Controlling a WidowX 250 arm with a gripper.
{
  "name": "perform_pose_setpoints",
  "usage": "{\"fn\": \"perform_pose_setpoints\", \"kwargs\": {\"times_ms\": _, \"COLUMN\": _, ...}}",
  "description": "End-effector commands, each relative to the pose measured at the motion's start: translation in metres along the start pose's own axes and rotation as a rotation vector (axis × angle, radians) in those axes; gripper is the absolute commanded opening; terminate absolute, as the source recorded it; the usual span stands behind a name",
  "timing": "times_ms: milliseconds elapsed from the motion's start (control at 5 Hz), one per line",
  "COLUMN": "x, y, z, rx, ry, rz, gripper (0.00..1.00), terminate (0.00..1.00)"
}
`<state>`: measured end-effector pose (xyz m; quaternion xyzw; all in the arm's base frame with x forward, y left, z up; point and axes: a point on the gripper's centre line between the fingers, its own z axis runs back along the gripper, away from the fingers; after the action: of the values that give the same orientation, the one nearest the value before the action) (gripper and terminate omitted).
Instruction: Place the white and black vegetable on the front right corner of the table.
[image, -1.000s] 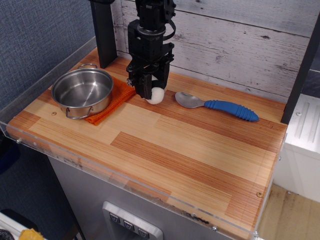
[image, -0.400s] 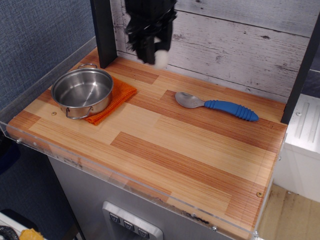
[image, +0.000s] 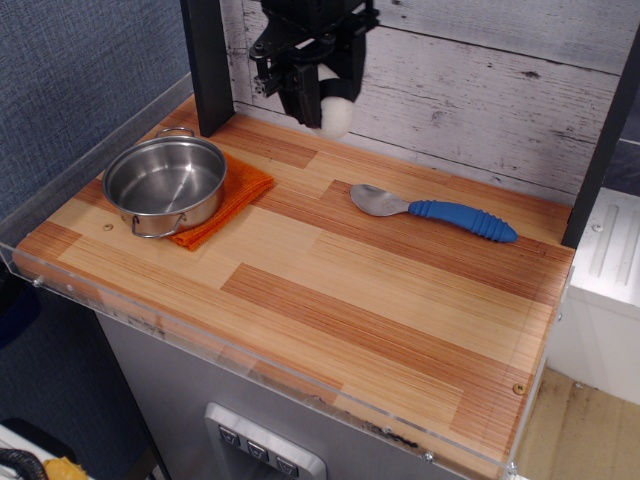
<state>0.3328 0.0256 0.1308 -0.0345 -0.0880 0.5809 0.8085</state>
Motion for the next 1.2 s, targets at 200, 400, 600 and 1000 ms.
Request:
{"fn": "perform_pose_setpoints", "kwargs": {"times_ms": 200, "x": -0.020, "y": 0.023, "z": 0.016, "rx": -0.119, "ry": 0.029, "rz": -0.446, "gripper": 0.00, "terminate": 0.00}}
{"fn": "perform_pose_setpoints", "kwargs": {"times_ms": 400, "x": -0.040, "y": 0.039, "z": 0.025, "rx": -0.136, "ry": 0.074, "rz": -0.555, "gripper": 0.00, "terminate": 0.00}}
{"fn": "perform_pose_setpoints", "kwargs": {"times_ms": 600, "x": -0.068, "y": 0.054, "z": 0.029, "rx": -0.151, "ry": 0.101, "rz": -0.645, "gripper": 0.00, "terminate": 0.00}}
{"fn": "perform_pose_setpoints", "kwargs": {"times_ms": 1000, "x": -0.109, "y": 0.070, "z": 0.013, "rx": -0.132, "ry": 0.145, "rz": -0.727, "gripper": 0.00, "terminate": 0.00}}
